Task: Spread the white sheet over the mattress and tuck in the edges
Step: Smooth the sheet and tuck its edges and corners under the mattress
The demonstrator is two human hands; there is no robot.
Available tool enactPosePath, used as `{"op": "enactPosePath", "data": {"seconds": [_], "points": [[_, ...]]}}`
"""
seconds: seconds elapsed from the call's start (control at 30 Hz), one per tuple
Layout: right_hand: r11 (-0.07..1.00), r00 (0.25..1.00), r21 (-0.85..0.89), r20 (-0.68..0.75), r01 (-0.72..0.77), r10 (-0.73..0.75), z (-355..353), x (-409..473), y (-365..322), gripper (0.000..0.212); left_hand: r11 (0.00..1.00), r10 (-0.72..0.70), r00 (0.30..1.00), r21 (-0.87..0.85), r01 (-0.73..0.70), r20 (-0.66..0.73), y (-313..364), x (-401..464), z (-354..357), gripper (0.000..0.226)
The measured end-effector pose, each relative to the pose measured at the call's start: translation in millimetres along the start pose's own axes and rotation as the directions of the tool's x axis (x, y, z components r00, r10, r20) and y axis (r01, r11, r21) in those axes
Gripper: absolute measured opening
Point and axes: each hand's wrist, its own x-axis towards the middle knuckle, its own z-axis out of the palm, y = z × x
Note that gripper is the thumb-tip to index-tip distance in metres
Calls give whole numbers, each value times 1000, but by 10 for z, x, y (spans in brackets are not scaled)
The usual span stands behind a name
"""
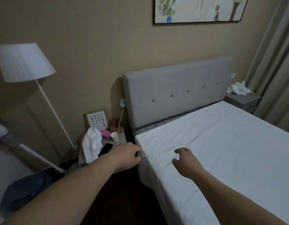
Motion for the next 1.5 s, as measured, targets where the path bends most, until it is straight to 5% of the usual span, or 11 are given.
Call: {"op": "enactPosePath", "data": {"seconds": [0.33,0.5,0.9,1.17,1.5], "points": [[987,987,-3,13,-158,158,572,841,-1051,52,993,109,983,18,-113,148,-1490,1367,-390,40],[960,960,38,-34,-278,279,480,1612,-981,52,978,190,968,59,-202,165,-1705,2380,-545,42],[915,923,119,30,-385,384,509,3737,-856,54,985,146,960,57,-164,237,-2228,4501,-622,43],[838,842,110,152,-535,518,1179,4482,-987,53,977,204,884,-28,-212,420,-2657,5743,-19,45],[741,737,136,322,-657,595,2823,5495,-812,51,991,17,867,-126,53,498,-3513,7128,1771,32]]}}
